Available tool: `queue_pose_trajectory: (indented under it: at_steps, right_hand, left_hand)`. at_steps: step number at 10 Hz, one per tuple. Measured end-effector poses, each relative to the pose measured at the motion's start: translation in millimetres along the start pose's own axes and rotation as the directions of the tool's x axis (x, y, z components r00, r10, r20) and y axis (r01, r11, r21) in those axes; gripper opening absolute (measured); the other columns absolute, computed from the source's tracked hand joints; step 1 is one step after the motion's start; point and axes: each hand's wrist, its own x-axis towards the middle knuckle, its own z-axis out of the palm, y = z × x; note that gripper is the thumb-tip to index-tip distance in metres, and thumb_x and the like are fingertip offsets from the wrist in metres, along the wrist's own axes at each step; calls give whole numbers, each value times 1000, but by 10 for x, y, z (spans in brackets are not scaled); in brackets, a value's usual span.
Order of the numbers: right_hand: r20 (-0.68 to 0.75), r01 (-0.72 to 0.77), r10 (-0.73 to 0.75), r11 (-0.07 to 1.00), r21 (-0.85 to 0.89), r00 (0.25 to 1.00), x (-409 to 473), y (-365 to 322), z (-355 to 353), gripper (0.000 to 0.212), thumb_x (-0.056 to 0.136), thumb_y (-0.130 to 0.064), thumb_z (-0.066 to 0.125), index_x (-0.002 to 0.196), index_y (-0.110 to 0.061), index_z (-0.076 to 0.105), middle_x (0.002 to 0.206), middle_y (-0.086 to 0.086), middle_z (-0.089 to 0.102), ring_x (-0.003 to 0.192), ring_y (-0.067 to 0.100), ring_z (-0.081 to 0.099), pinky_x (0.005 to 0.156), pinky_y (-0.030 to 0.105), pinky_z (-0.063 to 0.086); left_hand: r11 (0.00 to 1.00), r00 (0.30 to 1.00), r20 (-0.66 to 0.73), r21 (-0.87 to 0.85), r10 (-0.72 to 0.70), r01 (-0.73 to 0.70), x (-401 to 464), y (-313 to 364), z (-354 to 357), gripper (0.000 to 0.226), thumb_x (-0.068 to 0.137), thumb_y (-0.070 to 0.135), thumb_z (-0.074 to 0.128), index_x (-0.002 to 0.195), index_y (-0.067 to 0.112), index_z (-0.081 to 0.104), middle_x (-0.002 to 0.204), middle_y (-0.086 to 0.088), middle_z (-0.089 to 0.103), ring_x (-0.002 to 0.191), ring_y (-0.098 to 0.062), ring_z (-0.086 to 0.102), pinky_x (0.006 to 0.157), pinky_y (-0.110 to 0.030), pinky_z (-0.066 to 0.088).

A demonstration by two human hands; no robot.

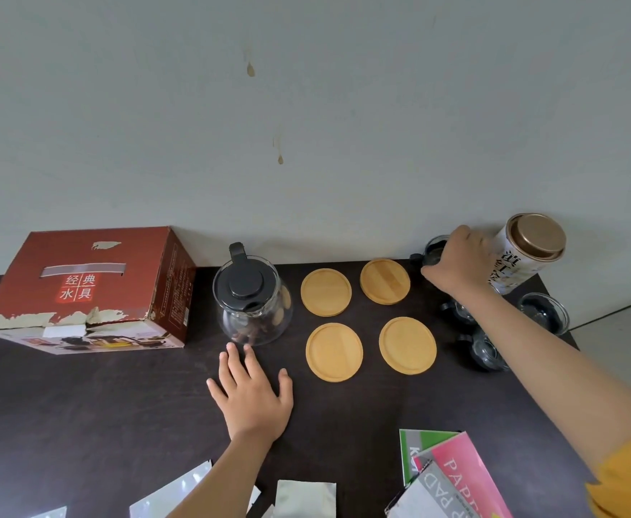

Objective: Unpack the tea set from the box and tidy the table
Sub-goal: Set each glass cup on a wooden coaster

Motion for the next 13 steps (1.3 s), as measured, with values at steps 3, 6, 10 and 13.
queue_pose_trajectory:
  at_steps: [3, 6, 10, 13]
  right_hand:
    - [5, 288, -308, 896, 339, 951, -568, -820, 115, 74, 65, -33, 82, 124, -11, 43, 119, 8, 47, 109, 24, 48, 71, 30, 45]
    - [37, 422, -446, 867, 265, 894, -893, -1239, 455, 72, 69, -42, 81, 121, -9, 43, 120, 8, 50, 109, 24, 51, 78, 27, 46]
    - [166, 411, -435, 897, 161, 885, -744, -729, 300, 92, 68, -54, 78, 137, -9, 35, 136, 11, 45, 126, 29, 42, 102, 40, 40]
    - [358, 187, -93, 953, -237, 929, -300, 350, -99, 77, 70, -40, 80, 127, -7, 41, 132, 18, 44, 125, 37, 42, 99, 45, 41]
  left_hand:
    - [1000, 1000, -8, -6, 2, -2, -11, 6, 3, 78, 82, 56, 27, 138, 5, 40, 150, -19, 31, 140, -37, 25, 107, -62, 23]
    - [1000, 1000, 1, -15, -3, 3, -5, 10, 4, 79, 82, 58, 25, 140, 7, 38, 152, -18, 29, 141, -36, 22, 108, -61, 21]
    - [1000, 1000, 9, -11, -1, 1, -11, 12, -1, 80, 82, 59, 22, 142, 8, 36, 153, -17, 27, 142, -35, 21, 109, -61, 20]
    - [1000, 1000, -7, -25, 7, -7, -22, 24, 10, 79, 81, 57, 26, 138, 4, 40, 150, -20, 31, 139, -38, 25, 105, -63, 23]
